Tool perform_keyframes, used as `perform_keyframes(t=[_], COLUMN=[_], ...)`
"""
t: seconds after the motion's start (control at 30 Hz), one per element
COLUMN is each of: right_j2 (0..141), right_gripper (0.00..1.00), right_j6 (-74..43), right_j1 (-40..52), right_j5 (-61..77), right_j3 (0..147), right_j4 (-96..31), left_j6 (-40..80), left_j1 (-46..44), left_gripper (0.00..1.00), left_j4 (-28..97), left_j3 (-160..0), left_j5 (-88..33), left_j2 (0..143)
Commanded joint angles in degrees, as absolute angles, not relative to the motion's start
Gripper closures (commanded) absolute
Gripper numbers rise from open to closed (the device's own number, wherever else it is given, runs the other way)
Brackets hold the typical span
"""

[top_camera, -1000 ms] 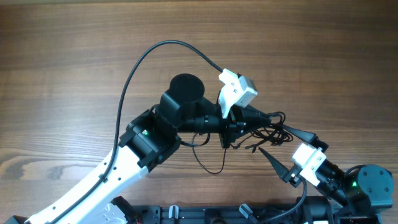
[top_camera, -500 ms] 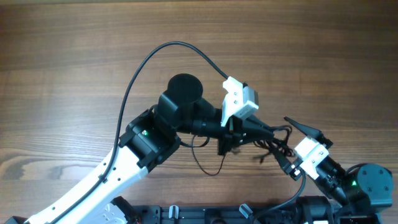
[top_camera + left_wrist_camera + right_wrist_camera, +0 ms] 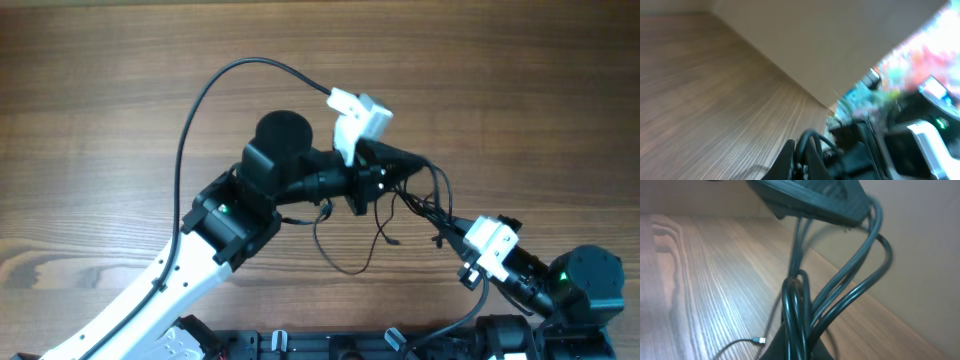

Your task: Untangle cables

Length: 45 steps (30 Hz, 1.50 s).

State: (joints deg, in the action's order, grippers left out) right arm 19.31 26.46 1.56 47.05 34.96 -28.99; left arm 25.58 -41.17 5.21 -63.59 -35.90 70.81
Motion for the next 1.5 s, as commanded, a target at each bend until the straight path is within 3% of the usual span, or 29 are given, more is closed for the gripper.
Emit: perform_keyframes(t=[0.0, 0.07, 0.3, 0.37, 0.47, 0.53, 0.73, 0.9, 1.3, 1.37, 1.43, 1.47], right_j2=[19.7, 19.7, 19.7, 19.7, 19.7, 19.7, 19.7, 19.7, 19.7, 19.7, 19.7, 19.7], right_gripper=[0.96, 0.96, 0.81, 0.61, 0.14, 0.11, 0.12, 0.19, 0.39, 0.49, 0.90, 0.95], right_j6=[26.0, 25.1, 23.4, 23.4, 23.4, 23.4, 33.0, 39.1, 39.2, 39.2, 39.0, 38.9], right_j1=[1.4, 1.4, 1.4, 1.4, 1.4, 1.4, 1.4, 1.4, 1.4, 1.4, 1.4, 1.4], right_j5=[53.7, 53.7, 53.5, 53.5, 51.5, 47.4, 45.0, 48.1, 50.1, 50.1, 50.0, 50.1], right_j3=[35.1, 35.1, 35.1, 35.1, 35.1, 35.1, 35.1, 35.1, 35.1, 35.1, 35.1, 35.1], right_j4=[-29.4, -28.8, -26.4, -26.4, -26.4, -26.4, -27.6, -29.7, -30.7, -31.0, -31.2, -31.4], left_j6=[35.1, 35.6, 34.7, 33.4, 31.3, 30.2, 27.3, 27.4, 27.4, 27.5, 27.4, 27.4], left_j1=[-36.0, -34.4, -34.2, -34.2, -34.2, -34.2, -34.3, -34.7, -40.6, -40.8, -40.8, -40.8], left_gripper=[0.96, 0.96, 0.96, 0.96, 0.96, 0.96, 0.96, 0.96, 0.96, 0.96, 0.96, 0.96], left_j4=[6.5, 8.6, 10.5, 10.3, 9.9, 9.8, 6.8, 5.1, 0.6, 0.1, -0.2, -0.3], left_j3=[-64.0, -64.0, -64.0, -64.0, -64.0, -64.0, -64.0, -64.0, -64.0, -64.0, -64.0, -64.0], left_j5=[-28.4, -28.4, -30.3, -32.1, -35.7, -36.9, -46.6, -49.3, -49.3, -49.3, -49.2, -49.2], left_j2=[69.6, 69.6, 69.6, 69.6, 69.6, 69.6, 69.6, 69.6, 69.6, 69.6, 69.6, 69.6])
